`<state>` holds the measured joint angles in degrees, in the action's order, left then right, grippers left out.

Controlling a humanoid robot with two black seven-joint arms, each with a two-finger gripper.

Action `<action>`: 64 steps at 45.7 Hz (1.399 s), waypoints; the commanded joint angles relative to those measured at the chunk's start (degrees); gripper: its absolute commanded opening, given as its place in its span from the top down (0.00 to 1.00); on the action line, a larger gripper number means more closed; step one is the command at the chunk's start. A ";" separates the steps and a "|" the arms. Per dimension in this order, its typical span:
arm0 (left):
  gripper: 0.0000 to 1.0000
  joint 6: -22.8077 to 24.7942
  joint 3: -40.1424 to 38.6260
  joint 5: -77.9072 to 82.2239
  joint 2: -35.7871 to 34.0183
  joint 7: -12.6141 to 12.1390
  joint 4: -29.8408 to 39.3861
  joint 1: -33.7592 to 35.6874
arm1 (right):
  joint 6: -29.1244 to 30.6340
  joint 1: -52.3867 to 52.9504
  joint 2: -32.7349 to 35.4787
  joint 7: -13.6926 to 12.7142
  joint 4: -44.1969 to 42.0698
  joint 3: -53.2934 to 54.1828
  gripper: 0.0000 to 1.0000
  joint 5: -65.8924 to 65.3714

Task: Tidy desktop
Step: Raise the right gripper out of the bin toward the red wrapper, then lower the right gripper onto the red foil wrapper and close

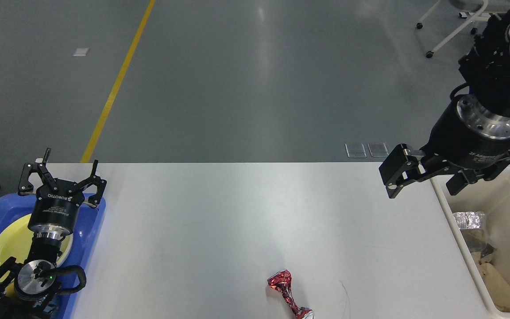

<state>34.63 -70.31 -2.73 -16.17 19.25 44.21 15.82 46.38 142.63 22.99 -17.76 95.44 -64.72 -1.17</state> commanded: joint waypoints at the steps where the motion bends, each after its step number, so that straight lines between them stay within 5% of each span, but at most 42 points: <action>1: 0.04 0.00 0.00 0.00 0.00 0.00 0.00 0.00 | -0.76 -0.33 -2.33 0.19 -0.08 0.91 0.02 0.03; 24: 0.04 0.00 0.00 0.00 0.00 0.00 0.00 0.00 | -14.73 -25.63 -17.28 0.10 -2.89 21.30 0.04 -12.71; 34: 0.04 0.00 0.00 0.00 0.00 0.00 0.00 0.00 | -26.16 -38.55 -21.14 0.01 -6.75 20.96 0.05 -16.23; 64: 0.04 0.00 0.00 0.00 0.00 0.00 0.09 0.00 | -35.48 -67.65 -30.90 -0.25 -28.63 20.96 0.05 -18.78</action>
<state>34.63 -70.31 -2.73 -16.17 19.25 44.21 15.82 12.79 79.49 -7.52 -18.05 70.26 -43.57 -19.44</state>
